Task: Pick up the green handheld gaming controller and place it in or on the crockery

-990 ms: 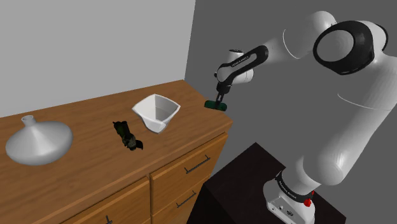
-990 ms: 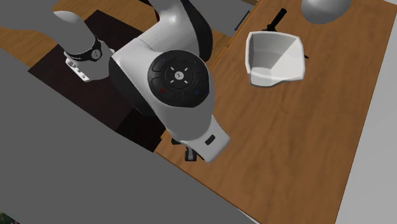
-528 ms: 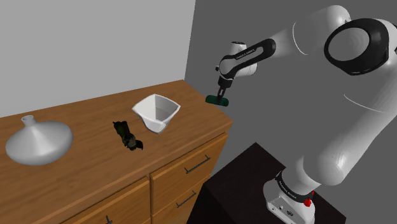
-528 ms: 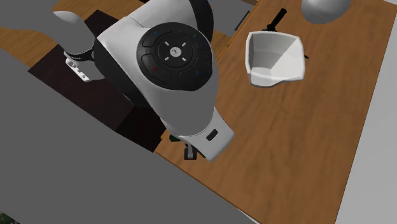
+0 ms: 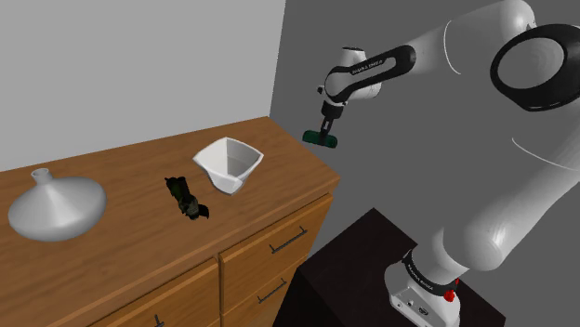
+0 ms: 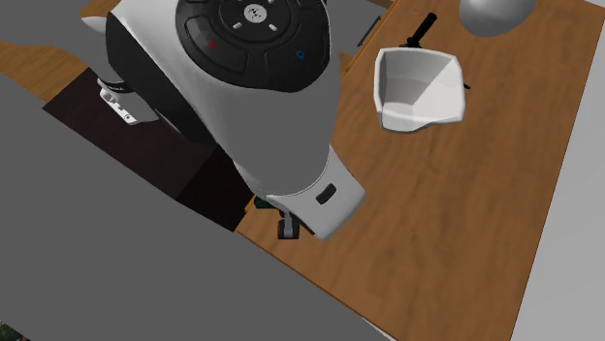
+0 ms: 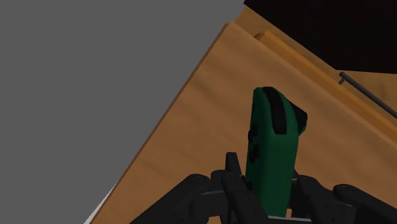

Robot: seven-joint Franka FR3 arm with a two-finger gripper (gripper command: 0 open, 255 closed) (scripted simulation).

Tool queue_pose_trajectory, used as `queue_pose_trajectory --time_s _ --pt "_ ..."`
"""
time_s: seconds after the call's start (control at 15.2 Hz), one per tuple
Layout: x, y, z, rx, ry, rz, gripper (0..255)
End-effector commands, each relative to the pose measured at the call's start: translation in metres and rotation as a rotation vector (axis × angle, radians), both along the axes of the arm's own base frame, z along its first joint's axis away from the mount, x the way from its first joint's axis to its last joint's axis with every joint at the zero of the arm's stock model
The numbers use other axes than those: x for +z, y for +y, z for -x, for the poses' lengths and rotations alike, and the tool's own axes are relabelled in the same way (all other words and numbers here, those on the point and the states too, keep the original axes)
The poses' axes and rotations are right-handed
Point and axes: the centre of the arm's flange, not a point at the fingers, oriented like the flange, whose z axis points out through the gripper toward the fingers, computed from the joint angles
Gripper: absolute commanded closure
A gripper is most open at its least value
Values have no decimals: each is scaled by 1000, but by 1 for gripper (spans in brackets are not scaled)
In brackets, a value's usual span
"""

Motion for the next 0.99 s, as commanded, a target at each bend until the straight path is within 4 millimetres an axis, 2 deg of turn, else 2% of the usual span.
queue_pose_trajectory --time_s 0.0,0.79,0.92 --pt "11 0 -1 0 0 0 255" --pt "72 0 -1 0 0 0 255" --pt "72 25 -7 0 0 0 255"
